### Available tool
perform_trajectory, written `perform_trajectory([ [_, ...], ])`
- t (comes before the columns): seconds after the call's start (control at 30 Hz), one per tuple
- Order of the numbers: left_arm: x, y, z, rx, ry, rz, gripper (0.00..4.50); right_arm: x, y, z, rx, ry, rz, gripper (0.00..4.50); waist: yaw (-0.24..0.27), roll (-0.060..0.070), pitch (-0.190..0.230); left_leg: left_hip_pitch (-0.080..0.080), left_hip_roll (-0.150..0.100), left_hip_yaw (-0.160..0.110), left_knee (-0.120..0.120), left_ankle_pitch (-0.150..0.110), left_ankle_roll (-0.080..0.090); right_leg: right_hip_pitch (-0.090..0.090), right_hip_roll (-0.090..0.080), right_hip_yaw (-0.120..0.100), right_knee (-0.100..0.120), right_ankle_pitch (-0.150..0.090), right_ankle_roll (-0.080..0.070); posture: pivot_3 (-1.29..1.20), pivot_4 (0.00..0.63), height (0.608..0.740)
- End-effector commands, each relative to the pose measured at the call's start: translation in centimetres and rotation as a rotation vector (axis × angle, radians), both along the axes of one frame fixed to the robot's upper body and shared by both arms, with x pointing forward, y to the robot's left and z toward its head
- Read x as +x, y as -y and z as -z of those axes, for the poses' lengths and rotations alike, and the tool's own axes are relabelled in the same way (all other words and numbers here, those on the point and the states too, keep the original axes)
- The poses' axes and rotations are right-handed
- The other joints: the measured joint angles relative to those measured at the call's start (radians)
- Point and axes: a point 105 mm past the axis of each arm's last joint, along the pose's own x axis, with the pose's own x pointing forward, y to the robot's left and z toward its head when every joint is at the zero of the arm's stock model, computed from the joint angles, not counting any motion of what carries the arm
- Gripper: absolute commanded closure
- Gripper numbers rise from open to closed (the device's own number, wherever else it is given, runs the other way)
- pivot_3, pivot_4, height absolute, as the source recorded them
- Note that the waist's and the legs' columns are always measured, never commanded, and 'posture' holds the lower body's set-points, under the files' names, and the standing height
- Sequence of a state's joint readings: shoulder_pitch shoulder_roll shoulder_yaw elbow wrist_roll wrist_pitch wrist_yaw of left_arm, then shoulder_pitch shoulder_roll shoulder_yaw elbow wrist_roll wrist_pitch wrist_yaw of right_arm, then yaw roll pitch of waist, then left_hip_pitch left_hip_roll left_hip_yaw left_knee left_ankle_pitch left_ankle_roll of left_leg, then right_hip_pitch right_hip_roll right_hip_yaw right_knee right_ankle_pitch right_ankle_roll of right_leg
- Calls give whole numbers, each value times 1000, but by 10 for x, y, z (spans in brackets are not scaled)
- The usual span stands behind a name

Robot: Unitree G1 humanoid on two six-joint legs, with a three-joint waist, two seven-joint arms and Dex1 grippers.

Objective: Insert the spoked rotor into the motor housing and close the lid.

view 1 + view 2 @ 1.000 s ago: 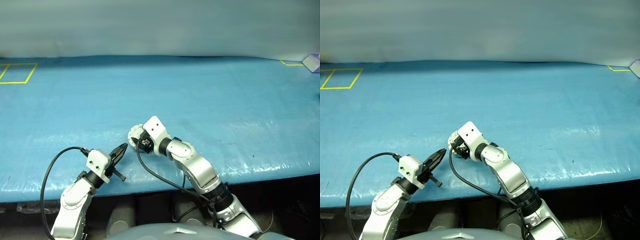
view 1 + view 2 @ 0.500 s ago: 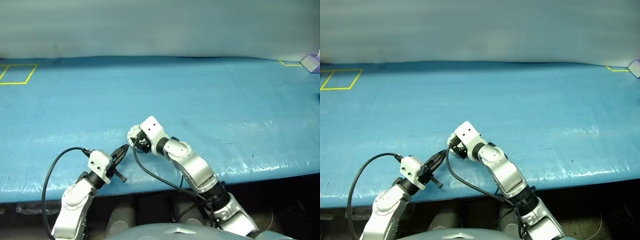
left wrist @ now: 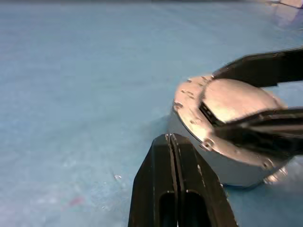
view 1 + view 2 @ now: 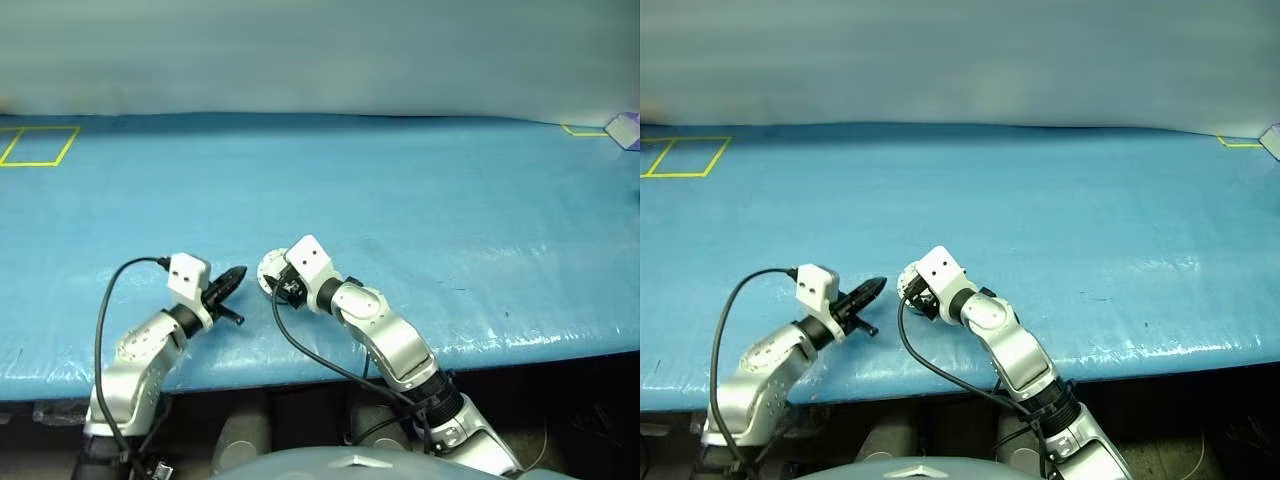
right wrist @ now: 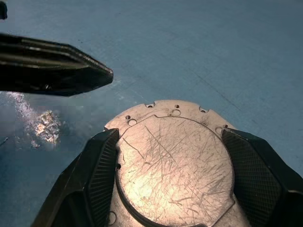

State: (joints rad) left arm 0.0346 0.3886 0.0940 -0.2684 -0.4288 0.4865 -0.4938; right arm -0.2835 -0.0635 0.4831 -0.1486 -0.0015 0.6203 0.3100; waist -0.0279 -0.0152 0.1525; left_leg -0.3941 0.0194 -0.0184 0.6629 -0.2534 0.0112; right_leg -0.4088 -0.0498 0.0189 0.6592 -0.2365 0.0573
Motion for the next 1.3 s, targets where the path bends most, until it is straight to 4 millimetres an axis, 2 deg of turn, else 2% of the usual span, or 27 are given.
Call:
perform_trajectory([
  [0.03, 7, -6, 2, 10, -67, 27, 4500, -2, 8, 20, -46, -72, 22, 1371, -2, 0, 0, 0, -2, 0, -1, 0, 0, 0, 0, 0, 0, 1, 1, 0, 150, 740],
  [0.27, 10, 23, -4, -115, -229, 271, 4500, -2, 9, 19, -44, -69, 35, 1371, -4, 0, 0, -1, -3, -1, -2, 1, -1, 1, 0, 0, 0, 4, -1, 0, 150, 740],
  [0.6, 27, 26, 5, -27, -257, 280, 4500, -3, 10, 18, -39, -70, 46, 1371, 2, -1, 0, -1, -5, -3, -2, 1, -2, 1, -1, 0, 0, 3, -4, 0, 150, 740],
  [0.9, 24, 34, 19, 44, -326, 365, 4500, -9, 11, 16, 18, -118, 25, 1371, 5, -1, -2, 0, -6, -4, -2, 1, -2, 1, -2, 0, -1, 2, -4, 0, 150, 740],
  [0.93, 24, 35, 19, 45, -327, 371, 4500, -10, 15, 17, 29, -131, 39, 1371, 6, -2, -2, 0, -7, -4, -2, 1, -2, 1, -2, 0, -1, 2, -4, 0, 150, 740],
  [1.07, 24, 34, 20, 70, -327, 380, 4500, -15, 38, 28, 32, -169, 114, 92, 8, -3, -5, -1, -10, -5, -4, 1, -2, 1, -6, 0, -1, 0, 1, 0, 150, 740],
  [1.2, 23, 31, 21, 83, -329, 379, 4500, -33, 70, 34, 80, -218, 183, 39, 11, -3, -7, 0, -10, -6, -4, 1, -1, 3, -9, -1, -2, -1, 1, 0, 150, 740],
  [1.3, 23, 28, 21, 87, -329, 377, 4500, -45, 83, 23, 261, -286, 233, 39, 11, -2, -7, 0, -9, -7, -5, 1, -1, 7, -10, -1, -2, -5, 4, 0, 150, 740],
])
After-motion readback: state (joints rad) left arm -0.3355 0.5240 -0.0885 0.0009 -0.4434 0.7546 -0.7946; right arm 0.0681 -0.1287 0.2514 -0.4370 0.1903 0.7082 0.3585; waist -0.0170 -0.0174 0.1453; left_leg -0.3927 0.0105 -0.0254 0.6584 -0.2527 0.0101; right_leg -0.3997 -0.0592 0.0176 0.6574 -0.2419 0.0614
